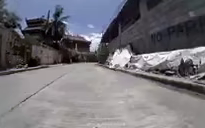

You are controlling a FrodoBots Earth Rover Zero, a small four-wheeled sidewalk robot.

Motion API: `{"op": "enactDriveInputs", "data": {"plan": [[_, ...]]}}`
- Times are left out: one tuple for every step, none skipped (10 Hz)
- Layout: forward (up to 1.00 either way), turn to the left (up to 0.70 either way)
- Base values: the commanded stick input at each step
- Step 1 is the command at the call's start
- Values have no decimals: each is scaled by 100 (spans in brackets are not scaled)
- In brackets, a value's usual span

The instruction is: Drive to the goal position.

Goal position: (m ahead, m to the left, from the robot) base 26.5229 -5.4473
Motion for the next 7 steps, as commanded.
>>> {"op": "enactDriveInputs", "data": {"plan": [[100,14],[100,14],[100,14],[100,14],[100,14],[100,14],[100,14]]}}
